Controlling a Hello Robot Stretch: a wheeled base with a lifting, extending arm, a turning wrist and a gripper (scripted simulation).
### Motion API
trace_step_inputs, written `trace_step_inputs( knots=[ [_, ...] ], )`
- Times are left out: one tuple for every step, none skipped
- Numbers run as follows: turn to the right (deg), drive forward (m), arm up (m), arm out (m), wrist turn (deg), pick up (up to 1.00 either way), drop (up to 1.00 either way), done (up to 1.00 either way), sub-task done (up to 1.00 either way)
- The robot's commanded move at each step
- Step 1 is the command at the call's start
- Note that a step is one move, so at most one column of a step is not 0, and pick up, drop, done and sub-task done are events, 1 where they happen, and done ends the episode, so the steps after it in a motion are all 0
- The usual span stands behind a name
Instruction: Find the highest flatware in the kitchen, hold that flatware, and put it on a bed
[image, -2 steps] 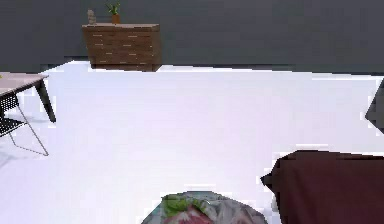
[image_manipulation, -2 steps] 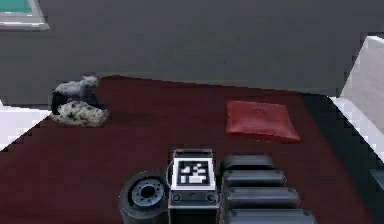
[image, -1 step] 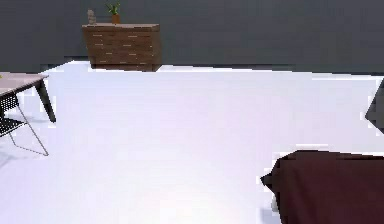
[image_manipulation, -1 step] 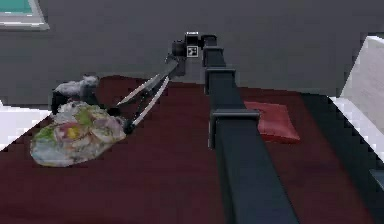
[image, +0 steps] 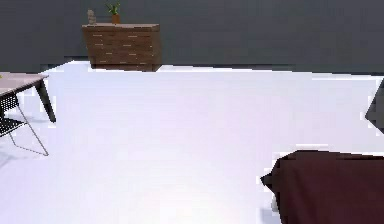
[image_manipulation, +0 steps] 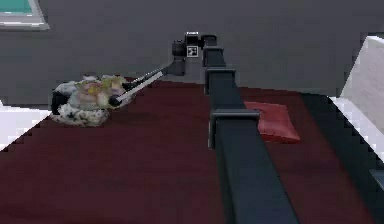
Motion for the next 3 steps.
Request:
trace_step_inputs(
  knots=[
    [0.0, 0.00, 0.00, 0.00, 45.0, 0.00, 0.00, 0.00, 0.00],
    [0.0, 0.00, 0.00, 0.00, 45.0, 0.00, 0.00, 0.00, 0.00],
    [0.0, 0.00, 0.00, 0.00, 6.0, 0.00, 0.00, 0.00, 0.00]
  ],
)
